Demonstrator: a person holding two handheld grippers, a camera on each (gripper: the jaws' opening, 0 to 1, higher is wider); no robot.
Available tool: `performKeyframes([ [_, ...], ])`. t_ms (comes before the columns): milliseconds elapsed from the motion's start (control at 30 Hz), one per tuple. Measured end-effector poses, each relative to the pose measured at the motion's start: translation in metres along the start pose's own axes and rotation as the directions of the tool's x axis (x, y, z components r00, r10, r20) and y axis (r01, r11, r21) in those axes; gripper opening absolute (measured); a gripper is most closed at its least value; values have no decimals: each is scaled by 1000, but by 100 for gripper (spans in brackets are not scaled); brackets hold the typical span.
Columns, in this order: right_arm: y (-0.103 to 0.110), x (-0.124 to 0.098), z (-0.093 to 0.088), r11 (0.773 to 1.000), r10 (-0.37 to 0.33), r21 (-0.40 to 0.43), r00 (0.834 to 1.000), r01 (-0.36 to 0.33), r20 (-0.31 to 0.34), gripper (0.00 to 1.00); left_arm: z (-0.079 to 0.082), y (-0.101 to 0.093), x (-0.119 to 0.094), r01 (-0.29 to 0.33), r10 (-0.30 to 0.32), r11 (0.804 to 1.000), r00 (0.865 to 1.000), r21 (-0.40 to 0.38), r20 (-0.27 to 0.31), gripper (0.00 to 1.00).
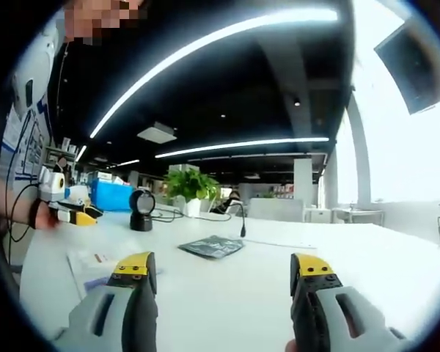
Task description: Clip sheet goods on table flip sheet goods clip sheet goods scan sheet goods put sheet goods back to table
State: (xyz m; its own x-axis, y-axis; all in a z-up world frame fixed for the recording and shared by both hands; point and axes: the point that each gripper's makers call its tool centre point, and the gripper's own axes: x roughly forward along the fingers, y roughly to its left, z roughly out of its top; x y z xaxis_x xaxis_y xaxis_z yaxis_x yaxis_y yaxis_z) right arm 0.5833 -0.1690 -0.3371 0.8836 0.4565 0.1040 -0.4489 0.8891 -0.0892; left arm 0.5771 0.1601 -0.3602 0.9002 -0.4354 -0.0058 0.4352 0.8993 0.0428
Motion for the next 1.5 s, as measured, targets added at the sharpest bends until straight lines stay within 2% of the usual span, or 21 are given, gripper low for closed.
performKeyframes([
  [300, -5, -2, -1, 1000, -19, 15, 1000, 19, -3, 64, -2, 3, 0, -1, 1, 1000, 1000, 6, 2, 35],
  [733, 1, 0, -5, 1000, -7, -16, 1000, 7, -22, 63, 0, 0, 0, -4, 4, 1000, 1000, 15, 1, 35],
  [767, 1, 0, -4, 1000, -13, -17, 1000, 12, -24, 63, 0, 0, 0, -4, 4, 1000, 1000, 14, 2, 35],
  [867, -5, -1, 2, 995, -98, 24, 995, 98, -14, 58, 0, 0, 0, -4, 4, 1000, 1000, 14, 1, 35],
  [900, -2, 0, 2, 992, -109, 63, 994, 110, -19, 56, 0, -1, 0, -4, 4, 1000, 1000, 14, 1, 35],
  [967, 9, 2, 6, 992, -107, 70, 994, 109, -20, 56, 0, -1, 0, -2, 2, 1000, 1000, 16, 0, 35],
  [1100, 44, 9, 20, 996, -63, 69, 998, 64, -11, 58, 0, -3, 0, 5, -5, 1000, 1000, 18, -2, 35],
  [1267, 72, 14, 31, 988, -26, 155, 1000, 27, -5, 53, 0, -4, 0, 8, -8, 1000, 1000, 20, -3, 34],
  [1500, 108, 21, 24, 995, 19, 100, 999, -14, -42, 54, 0, -3, 0, 6, -6, 1000, 1000, 20, -3, 34],
])
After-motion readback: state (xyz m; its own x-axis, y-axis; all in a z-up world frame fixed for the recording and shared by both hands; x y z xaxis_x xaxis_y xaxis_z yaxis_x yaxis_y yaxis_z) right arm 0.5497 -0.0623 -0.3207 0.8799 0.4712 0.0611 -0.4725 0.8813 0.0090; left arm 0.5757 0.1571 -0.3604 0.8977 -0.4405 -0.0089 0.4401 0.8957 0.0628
